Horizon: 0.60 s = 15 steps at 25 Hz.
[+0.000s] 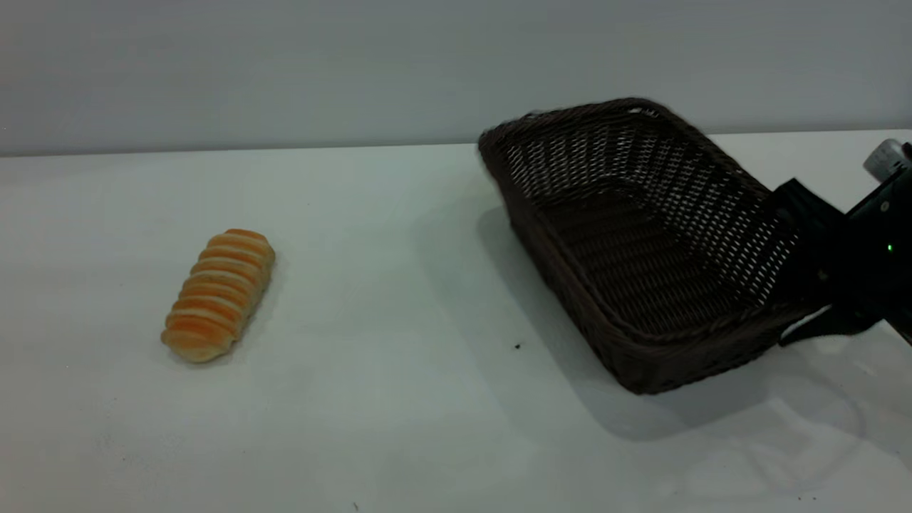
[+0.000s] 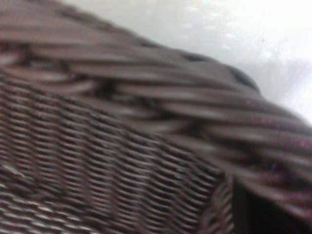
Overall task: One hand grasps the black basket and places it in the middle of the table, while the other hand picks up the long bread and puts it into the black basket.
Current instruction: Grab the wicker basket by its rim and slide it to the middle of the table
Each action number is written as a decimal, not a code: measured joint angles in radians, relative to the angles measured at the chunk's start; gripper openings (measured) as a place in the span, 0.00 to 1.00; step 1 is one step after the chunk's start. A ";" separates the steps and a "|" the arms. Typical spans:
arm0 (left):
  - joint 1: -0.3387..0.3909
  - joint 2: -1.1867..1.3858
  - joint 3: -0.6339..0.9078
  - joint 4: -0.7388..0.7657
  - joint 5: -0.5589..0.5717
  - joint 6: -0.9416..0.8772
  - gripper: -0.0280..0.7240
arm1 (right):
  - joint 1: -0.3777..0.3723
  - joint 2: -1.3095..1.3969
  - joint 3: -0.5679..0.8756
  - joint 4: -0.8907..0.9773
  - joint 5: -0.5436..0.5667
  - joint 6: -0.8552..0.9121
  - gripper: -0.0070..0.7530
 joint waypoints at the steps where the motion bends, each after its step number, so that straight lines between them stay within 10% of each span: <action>1: 0.000 0.000 0.000 0.000 0.000 0.000 0.77 | -0.002 -0.003 -0.004 -0.004 0.001 -0.022 0.19; 6: 0.000 0.000 0.000 0.001 0.000 0.000 0.77 | -0.005 -0.054 -0.035 -0.096 0.044 -0.137 0.19; 15: 0.000 0.000 0.000 0.002 0.000 0.000 0.77 | 0.003 -0.019 -0.332 -0.558 0.494 -0.157 0.19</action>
